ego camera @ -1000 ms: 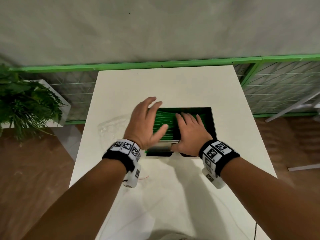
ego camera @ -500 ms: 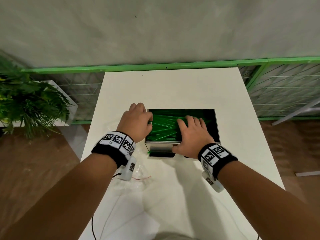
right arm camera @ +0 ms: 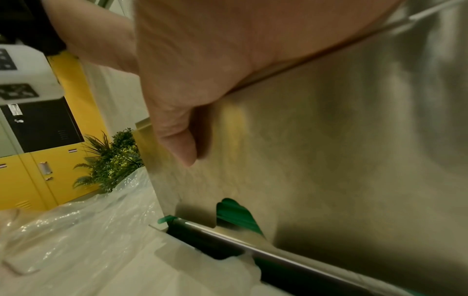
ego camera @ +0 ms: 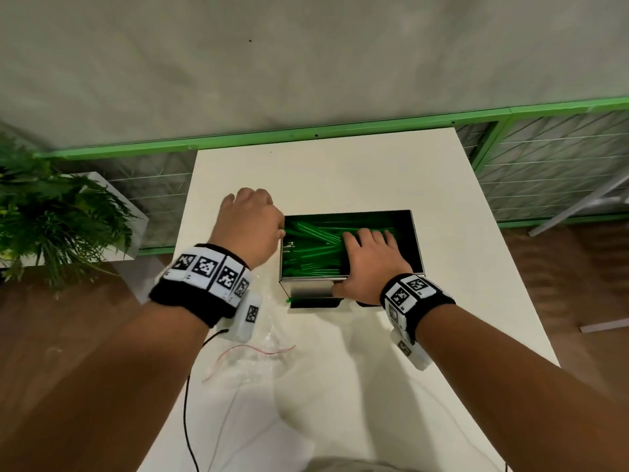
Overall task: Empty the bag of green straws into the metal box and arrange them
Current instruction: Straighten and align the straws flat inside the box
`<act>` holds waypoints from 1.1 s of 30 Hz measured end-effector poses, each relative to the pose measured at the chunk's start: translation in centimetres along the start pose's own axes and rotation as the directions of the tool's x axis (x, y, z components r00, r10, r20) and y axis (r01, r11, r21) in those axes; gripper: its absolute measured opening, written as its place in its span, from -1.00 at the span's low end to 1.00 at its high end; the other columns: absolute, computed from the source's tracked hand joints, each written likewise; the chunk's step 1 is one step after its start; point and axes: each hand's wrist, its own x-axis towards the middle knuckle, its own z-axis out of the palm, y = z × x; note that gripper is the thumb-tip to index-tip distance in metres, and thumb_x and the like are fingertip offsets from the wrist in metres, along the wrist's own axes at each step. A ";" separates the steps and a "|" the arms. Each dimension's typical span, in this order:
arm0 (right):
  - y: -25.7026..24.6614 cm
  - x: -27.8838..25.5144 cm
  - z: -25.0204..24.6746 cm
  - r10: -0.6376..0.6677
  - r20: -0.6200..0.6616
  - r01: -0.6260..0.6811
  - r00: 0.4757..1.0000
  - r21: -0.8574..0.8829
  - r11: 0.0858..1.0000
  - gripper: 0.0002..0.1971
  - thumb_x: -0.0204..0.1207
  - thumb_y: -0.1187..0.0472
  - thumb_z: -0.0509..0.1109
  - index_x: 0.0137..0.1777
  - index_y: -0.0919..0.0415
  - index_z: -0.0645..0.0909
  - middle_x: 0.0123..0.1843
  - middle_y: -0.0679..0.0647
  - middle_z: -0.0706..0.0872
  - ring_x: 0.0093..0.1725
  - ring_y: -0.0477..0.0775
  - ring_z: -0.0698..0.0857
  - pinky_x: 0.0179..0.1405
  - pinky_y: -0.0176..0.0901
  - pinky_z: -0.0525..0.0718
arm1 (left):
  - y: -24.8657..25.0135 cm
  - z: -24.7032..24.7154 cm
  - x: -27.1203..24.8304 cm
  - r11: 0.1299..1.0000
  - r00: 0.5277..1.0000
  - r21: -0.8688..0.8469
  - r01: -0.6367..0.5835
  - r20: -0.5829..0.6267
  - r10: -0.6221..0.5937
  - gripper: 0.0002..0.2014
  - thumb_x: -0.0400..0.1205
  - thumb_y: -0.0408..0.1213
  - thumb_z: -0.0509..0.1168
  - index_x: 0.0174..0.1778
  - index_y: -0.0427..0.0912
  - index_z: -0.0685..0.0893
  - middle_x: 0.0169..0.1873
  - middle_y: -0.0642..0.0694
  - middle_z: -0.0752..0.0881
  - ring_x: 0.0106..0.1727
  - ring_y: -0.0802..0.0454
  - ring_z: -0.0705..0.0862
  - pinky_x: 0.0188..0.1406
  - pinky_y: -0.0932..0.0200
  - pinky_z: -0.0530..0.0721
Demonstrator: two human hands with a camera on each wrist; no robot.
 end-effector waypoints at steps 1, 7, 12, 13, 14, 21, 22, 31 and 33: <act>0.0 0.0 0.0 0.000 0.005 0.000 1.000 -0.004 1.000 0.14 0.16 -0.50 0.30 0.67 0.15 0.19 0.55 0.22 0.39 0.60 0.33 0.31 0.66 0.40 0.12 | -0.5 -1.0 -0.3 1.000 1.000 0.027 0.003 0.023 -0.003 -0.77 0.73 0.02 0.32 0.16 0.08 0.83 0.29 -0.08 0.66 0.37 -0.18 0.54 0.37 -0.16 0.53; 0.1 0.1 -0.2 0.005 0.059 -0.005 0.998 0.014 1.000 0.13 0.20 -0.48 0.29 0.70 0.17 0.17 0.62 0.23 0.34 0.64 0.32 0.27 0.67 0.42 0.09 | -7.4 -6.8 -3.7 0.985 0.996 -0.165 0.053 -0.058 -0.063 -0.90 0.63 -0.13 0.49 0.02 0.05 0.88 0.10 -0.10 0.80 0.13 -0.20 0.71 0.21 -0.15 0.68; 0.0 -0.4 -0.4 -0.016 -0.017 0.017 1.000 0.059 0.998 0.23 0.17 -0.44 0.36 0.75 0.18 0.00 0.70 0.27 0.19 0.68 0.32 0.21 0.69 0.37 0.10 | -11.6 -9.1 -6.0 0.898 0.977 -0.420 0.135 -0.096 -0.192 -0.82 0.60 -0.15 0.52 -0.07 0.31 0.75 0.05 0.04 0.79 0.12 0.02 0.70 0.25 0.02 0.60; 0.1 -0.6 -0.4 -0.030 -0.047 0.034 0.998 0.076 0.997 0.21 0.16 -0.40 0.40 0.74 0.18 0.02 0.68 0.28 0.20 0.67 0.32 0.22 0.70 0.36 0.10 | -11.5 -8.5 -5.9 0.892 0.977 -0.432 0.133 -0.096 -0.192 -0.85 0.60 -0.17 0.53 -0.04 0.24 0.80 0.09 0.02 0.80 0.14 0.03 0.69 0.29 0.06 0.57; 0.2 -0.9 -0.3 -0.048 -0.078 0.055 0.996 0.095 0.994 0.18 0.18 -0.34 0.43 0.73 0.18 0.06 0.64 0.28 0.23 0.65 0.33 0.25 0.70 0.34 0.12 | -11.0 -7.7 -5.7 0.894 0.979 -0.432 0.123 -0.096 -0.182 -0.88 0.59 -0.19 0.54 0.00 0.12 0.86 0.12 -0.01 0.81 0.15 0.04 0.69 0.31 0.10 0.54; 3.1 -4.6 0.2 -0.125 -0.320 0.199 0.939 0.211 0.957 -0.57 0.34 -0.02 0.42 0.19 0.12 0.63 0.05 0.02 0.54 0.02 0.09 0.48 0.13 0.10 0.58 | -3.1 0.7 -2.7 0.888 1.000 -0.460 -0.012 -0.030 -0.002 -0.82 0.68 -0.08 0.43 0.14 0.07 0.88 0.37 -0.11 0.68 0.43 -0.16 0.53 0.44 -0.05 0.46; 3.4 -4.9 0.1 -0.139 -0.323 0.211 0.936 0.198 0.957 -0.65 0.36 -0.02 0.42 0.10 0.11 0.65 -0.04 -0.04 0.52 -0.04 0.05 0.45 0.05 0.09 0.59 | -1.8 1.7 -2.3 0.892 1.000 -0.451 -0.023 -0.004 0.024 -0.79 0.69 -0.06 0.40 0.19 0.09 0.86 0.42 -0.09 0.64 0.50 -0.14 0.46 0.49 -0.06 0.43; 0.8 -3.0 -2.6 -0.072 0.246 0.079 0.967 -0.016 0.997 -0.37 0.44 -0.21 0.41 0.38 0.15 0.45 0.29 0.14 0.55 0.30 0.25 0.55 0.17 0.11 0.60 | 4.7 6.5 0.4 0.958 0.971 -0.185 -0.219 0.059 0.234 0.31 0.26 0.80 -0.05 0.80 -0.05 0.00 0.81 -0.12 -0.04 0.82 -0.14 -0.11 0.75 -0.36 -0.09; 0.5 -1.8 -2.8 -0.045 0.276 0.055 0.960 -0.025 0.998 -0.22 0.40 -0.25 0.41 0.52 0.18 0.38 0.46 0.18 0.49 0.43 0.29 0.51 0.33 0.18 0.59 | 4.8 7.2 0.5 0.961 0.973 -0.163 -0.223 0.029 0.231 0.40 0.18 0.85 -0.12 0.80 -0.09 -0.02 0.81 -0.12 -0.04 0.82 -0.13 -0.11 0.75 -0.38 -0.11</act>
